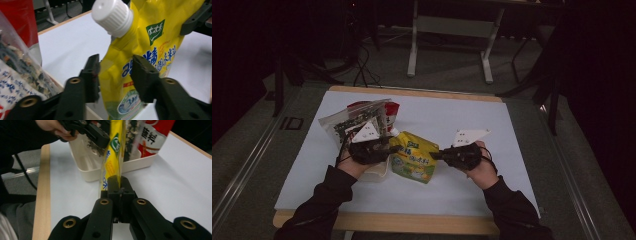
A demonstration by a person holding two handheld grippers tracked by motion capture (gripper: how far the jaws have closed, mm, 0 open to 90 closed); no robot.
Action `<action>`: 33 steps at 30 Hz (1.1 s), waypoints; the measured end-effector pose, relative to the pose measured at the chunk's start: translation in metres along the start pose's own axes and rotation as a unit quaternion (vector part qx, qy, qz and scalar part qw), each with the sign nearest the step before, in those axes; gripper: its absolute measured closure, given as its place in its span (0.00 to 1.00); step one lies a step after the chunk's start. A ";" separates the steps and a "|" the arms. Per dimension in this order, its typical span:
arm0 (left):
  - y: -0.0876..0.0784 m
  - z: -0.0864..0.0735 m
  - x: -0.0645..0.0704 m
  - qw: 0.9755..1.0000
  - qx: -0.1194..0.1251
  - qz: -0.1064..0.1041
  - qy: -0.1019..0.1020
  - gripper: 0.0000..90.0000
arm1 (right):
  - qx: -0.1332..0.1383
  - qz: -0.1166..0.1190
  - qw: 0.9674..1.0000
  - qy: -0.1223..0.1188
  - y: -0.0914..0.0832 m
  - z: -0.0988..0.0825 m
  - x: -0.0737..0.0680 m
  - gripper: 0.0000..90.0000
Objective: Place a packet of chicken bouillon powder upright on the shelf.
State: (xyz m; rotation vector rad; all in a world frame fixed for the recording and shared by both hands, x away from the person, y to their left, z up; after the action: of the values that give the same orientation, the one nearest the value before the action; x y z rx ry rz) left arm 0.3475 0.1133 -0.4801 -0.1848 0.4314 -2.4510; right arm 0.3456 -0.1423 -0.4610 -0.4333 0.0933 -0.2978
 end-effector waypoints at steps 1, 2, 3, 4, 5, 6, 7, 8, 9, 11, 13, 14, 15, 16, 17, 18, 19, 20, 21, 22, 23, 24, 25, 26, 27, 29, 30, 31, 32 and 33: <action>-0.001 0.000 0.000 1.000 0.000 0.001 0.002 0.73 | 0.000 -0.002 1.000 0.005 0.000 -0.001 0.001 1.00; -0.003 -0.001 0.000 1.000 0.003 0.003 0.000 0.80 | 0.001 0.000 1.000 0.008 -0.001 -0.002 0.002 1.00; -0.004 -0.001 0.000 1.000 0.004 -0.002 -0.002 0.83 | 0.002 -0.004 1.000 0.010 -0.001 -0.003 0.004 0.99; -0.005 -0.001 0.000 1.000 0.002 -0.001 0.003 0.86 | 0.003 -0.003 1.000 0.015 -0.001 -0.004 0.004 0.99; -0.005 -0.001 0.000 1.000 0.001 -0.001 0.005 0.90 | 0.005 0.000 1.000 0.019 -0.001 -0.004 0.005 0.99; -0.005 -0.001 0.001 1.000 0.001 -0.002 0.007 0.91 | 0.007 -0.001 1.000 0.020 -0.001 -0.005 0.006 0.98; -0.006 -0.001 0.002 1.000 0.003 -0.005 0.007 0.93 | 0.004 -0.005 1.000 0.019 -0.001 -0.005 0.007 0.97; -0.006 0.000 0.004 1.000 0.004 -0.009 0.011 0.95 | 0.005 -0.001 1.000 0.023 0.000 -0.005 0.007 0.94; -0.007 0.000 0.005 1.000 0.004 -0.007 0.015 0.98 | 0.007 0.001 1.000 0.025 0.001 -0.005 0.007 0.92; -0.008 0.000 0.007 1.000 0.001 -0.008 0.020 1.00 | 0.006 0.000 1.000 0.027 0.005 -0.005 0.008 0.91; -0.010 -0.001 0.008 1.000 0.001 -0.012 0.019 1.00 | 0.008 0.001 1.000 0.029 0.007 -0.005 0.008 0.88; -0.012 -0.002 0.009 1.000 0.003 -0.013 0.019 1.00 | 0.009 0.003 0.999 0.031 0.008 -0.006 0.009 0.89; -0.013 -0.002 0.009 1.000 0.002 -0.015 0.015 1.00 | 0.011 0.004 0.999 0.032 0.008 -0.006 0.009 0.88; -0.014 -0.003 0.010 1.000 0.004 -0.018 0.016 1.00 | 0.013 0.007 0.999 0.034 0.009 -0.006 0.009 0.87; -0.015 -0.003 0.011 1.000 0.005 -0.019 0.015 1.00 | 0.012 0.012 0.999 0.034 0.011 -0.006 0.010 0.87; -0.016 -0.003 0.013 1.000 0.007 -0.023 0.015 1.00 | 0.012 0.013 0.999 0.035 0.013 -0.007 0.010 0.87; -0.017 -0.003 0.015 0.999 0.009 -0.027 0.015 1.00 | 0.008 0.013 0.999 0.035 0.015 -0.007 0.009 0.88; -0.018 -0.002 0.017 1.000 0.005 -0.023 0.017 1.00 | 0.004 0.016 0.999 0.032 0.019 -0.009 0.009 0.91; -0.018 -0.002 0.018 1.000 0.004 -0.023 0.021 1.00 | 0.002 0.015 1.000 0.027 0.022 -0.009 0.008 0.95; -0.019 -0.002 0.018 0.999 0.005 -0.025 0.018 1.00 | 0.002 0.016 1.000 0.024 0.022 -0.009 0.007 0.99; -0.020 -0.002 0.018 1.000 0.005 -0.026 0.015 1.00 | -0.001 0.018 1.000 0.021 0.023 -0.008 0.006 0.99; -0.020 -0.002 0.018 1.000 0.003 -0.026 0.017 1.00 | -0.004 0.015 1.000 0.015 0.023 -0.006 0.005 1.00; -0.021 -0.002 0.017 1.000 0.003 -0.027 0.015 0.99 | -0.007 0.015 1.000 0.010 0.023 -0.006 0.004 1.00; -0.021 -0.002 0.017 1.000 0.003 -0.029 0.011 0.98 | -0.009 0.018 1.000 0.007 0.022 -0.005 0.003 1.00; -0.021 -0.003 0.017 0.999 0.002 -0.032 0.010 0.98 | -0.009 0.016 1.000 0.004 0.022 -0.004 0.002 1.00; -0.021 -0.002 0.017 0.999 0.006 -0.036 0.004 0.92 | -0.010 0.016 1.000 -0.001 0.020 -0.003 0.002 1.00; -0.021 -0.001 0.018 0.999 0.008 -0.038 0.001 0.89 | -0.009 0.015 1.000 -0.006 0.019 -0.002 0.001 1.00; -0.022 0.000 0.018 0.999 0.012 -0.038 0.002 0.85 | -0.007 0.014 1.000 -0.010 0.017 0.000 0.001 1.00; -0.022 0.001 0.019 0.999 0.017 -0.041 -0.001 0.79 | -0.004 0.014 1.000 -0.012 0.015 0.001 0.001 1.00; -0.023 0.003 0.020 0.999 0.020 -0.043 -0.004 0.75 | -0.002 0.010 1.000 -0.014 0.014 0.003 0.001 1.00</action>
State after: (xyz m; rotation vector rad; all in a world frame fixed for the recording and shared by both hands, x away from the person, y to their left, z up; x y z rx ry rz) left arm 0.3193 0.1176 -0.4690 -0.2003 0.3775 -2.5409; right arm 0.3501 -0.1295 -0.4641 -0.4399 0.0710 -0.2719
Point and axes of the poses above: each handheld gripper's, and its own axes: y roughly forward along the jaws, z roughly out of its top, x roughly to its right, the point moved 4 cm from there along y, roughly forward along the jaws, and after that the axes turned 6 degrees about x, right-handed, at the moved point
